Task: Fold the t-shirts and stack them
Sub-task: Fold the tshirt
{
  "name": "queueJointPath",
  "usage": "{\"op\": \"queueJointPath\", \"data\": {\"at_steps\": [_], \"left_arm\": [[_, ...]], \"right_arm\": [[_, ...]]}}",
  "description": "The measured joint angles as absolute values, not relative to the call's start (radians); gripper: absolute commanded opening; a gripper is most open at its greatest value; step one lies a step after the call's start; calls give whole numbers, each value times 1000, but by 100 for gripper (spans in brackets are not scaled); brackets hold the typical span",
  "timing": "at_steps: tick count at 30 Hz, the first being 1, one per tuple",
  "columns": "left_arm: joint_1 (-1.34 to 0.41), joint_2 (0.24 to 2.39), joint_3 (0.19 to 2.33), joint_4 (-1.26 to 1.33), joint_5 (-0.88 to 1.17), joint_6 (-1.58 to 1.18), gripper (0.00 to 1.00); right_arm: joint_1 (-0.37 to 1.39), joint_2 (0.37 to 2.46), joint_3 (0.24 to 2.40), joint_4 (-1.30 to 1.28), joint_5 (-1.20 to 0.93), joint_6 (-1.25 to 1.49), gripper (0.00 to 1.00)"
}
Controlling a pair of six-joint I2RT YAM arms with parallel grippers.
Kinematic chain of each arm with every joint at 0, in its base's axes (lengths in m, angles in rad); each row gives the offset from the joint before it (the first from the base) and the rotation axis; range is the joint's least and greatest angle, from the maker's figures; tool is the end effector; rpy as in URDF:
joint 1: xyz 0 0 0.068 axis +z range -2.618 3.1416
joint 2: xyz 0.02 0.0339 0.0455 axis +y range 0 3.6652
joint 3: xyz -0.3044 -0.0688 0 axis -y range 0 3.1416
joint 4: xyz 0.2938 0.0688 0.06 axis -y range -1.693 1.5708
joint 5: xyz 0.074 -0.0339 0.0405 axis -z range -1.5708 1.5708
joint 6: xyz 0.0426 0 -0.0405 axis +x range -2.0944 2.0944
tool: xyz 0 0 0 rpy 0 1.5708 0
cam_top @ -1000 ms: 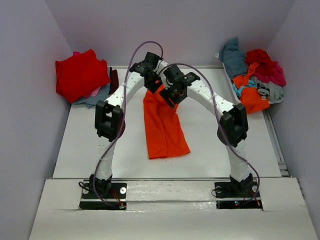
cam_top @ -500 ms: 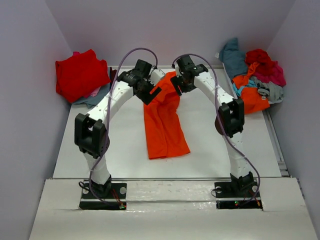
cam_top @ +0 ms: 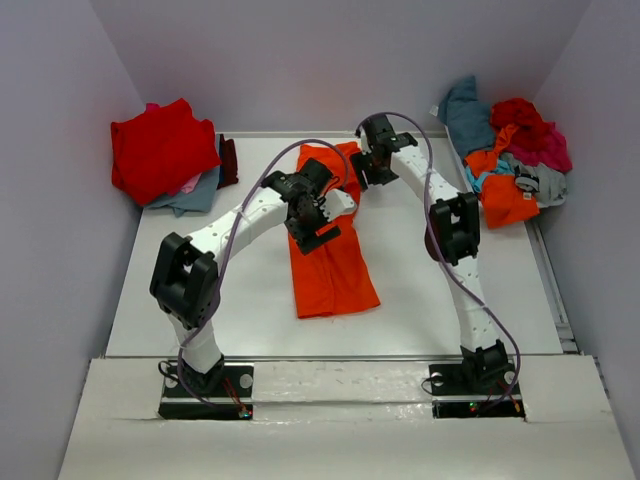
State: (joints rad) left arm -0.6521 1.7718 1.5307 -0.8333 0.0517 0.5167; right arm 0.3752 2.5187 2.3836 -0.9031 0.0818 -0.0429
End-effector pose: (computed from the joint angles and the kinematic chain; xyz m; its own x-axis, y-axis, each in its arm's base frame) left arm 0.3451 -0.2663 0.2974 -0.2986 0.8487 -0.4365 0.8892 0.4135 0.1958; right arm 0.5833 0.2260 0.2106 -0.7868 -0.3558 -0.5043 -0.3607 0.9281 -0.0921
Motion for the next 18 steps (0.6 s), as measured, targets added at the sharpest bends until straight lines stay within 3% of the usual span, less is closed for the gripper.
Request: {"op": "queueJointPath", "data": {"at_steps": [18], "left_arm": [[-710, 1895, 1532, -834, 49, 526, 90]], "right_arm": [[310, 2529, 2479, -846, 36, 18, 71]]}}
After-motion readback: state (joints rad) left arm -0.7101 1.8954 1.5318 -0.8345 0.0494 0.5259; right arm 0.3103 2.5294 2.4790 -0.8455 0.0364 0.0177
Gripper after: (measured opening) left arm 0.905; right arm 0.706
